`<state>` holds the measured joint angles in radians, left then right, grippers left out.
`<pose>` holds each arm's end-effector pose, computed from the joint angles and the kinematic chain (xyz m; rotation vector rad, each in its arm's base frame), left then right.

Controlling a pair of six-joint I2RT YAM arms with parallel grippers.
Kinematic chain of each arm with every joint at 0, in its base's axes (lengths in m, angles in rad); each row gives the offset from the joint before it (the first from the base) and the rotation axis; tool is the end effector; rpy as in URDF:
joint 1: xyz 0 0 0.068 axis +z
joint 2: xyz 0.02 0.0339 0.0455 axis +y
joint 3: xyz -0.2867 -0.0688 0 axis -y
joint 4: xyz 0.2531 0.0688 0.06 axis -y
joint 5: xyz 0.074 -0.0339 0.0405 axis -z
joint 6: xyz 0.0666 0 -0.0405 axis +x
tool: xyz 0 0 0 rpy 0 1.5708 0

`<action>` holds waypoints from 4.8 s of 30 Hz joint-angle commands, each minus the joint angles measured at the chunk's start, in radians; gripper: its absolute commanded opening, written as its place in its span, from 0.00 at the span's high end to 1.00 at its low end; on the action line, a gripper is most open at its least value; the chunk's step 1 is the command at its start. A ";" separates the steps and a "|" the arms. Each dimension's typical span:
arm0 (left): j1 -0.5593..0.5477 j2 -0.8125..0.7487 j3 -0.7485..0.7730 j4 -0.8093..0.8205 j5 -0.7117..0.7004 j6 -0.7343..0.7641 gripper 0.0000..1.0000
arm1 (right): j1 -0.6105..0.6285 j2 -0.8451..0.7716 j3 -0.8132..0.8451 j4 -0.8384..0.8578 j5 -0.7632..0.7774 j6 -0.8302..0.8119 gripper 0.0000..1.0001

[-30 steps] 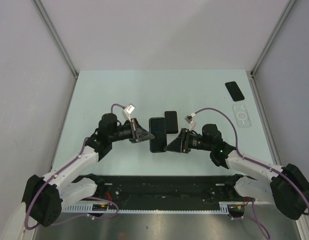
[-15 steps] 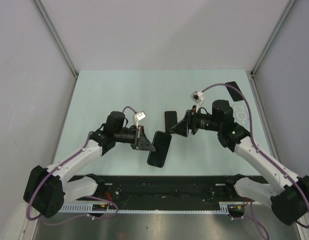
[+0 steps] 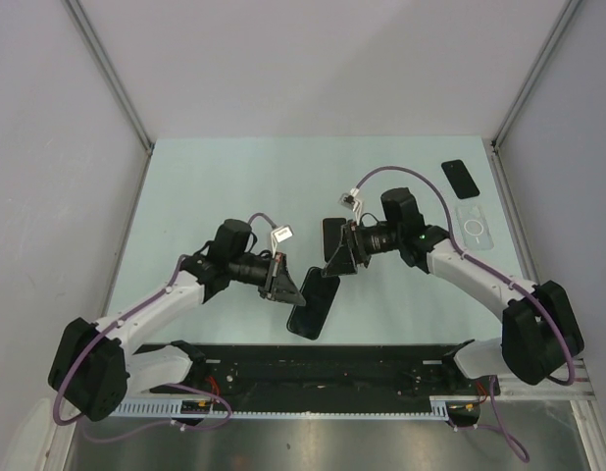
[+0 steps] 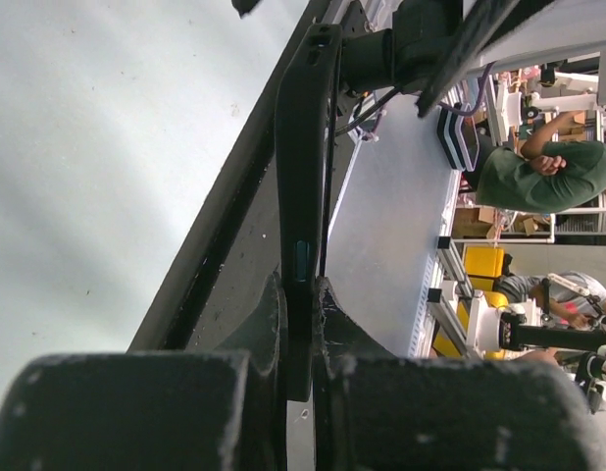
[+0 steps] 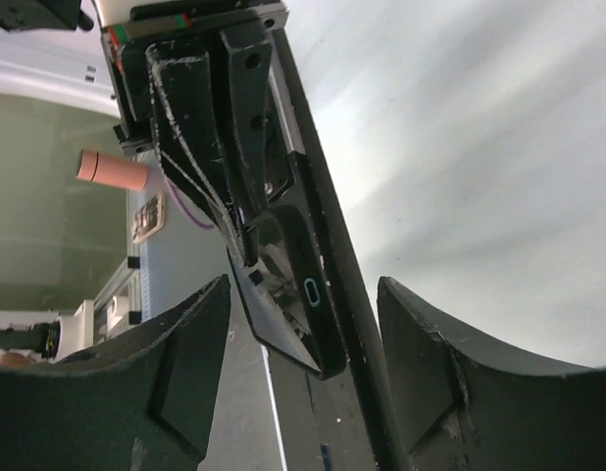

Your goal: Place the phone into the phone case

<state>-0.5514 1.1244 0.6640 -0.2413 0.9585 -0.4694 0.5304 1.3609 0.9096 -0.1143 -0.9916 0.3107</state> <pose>0.1719 -0.1697 0.2409 0.6626 2.3245 -1.5982 0.2370 0.2036 0.2783 -0.8653 2.0532 1.5338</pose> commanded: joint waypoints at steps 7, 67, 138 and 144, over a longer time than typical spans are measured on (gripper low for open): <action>-0.005 0.025 0.075 0.016 0.080 0.038 1.00 | 0.033 0.073 0.043 0.048 -0.091 -0.044 0.50; 0.165 -0.107 0.132 -0.199 -0.432 0.072 0.09 | -0.153 0.017 -0.377 0.444 1.320 0.818 0.59; 0.165 -0.127 0.135 -0.211 -0.489 0.086 0.09 | -0.576 0.409 0.263 0.194 0.992 -0.070 0.32; 0.165 -0.140 0.137 -0.213 -0.520 0.086 0.09 | -0.673 0.610 0.474 0.174 1.024 -0.073 0.14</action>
<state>-0.3904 1.0142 0.7963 -0.4595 0.4709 -0.4072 -0.0814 1.8614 1.2804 0.0834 -0.0029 0.2844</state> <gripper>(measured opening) 0.906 0.798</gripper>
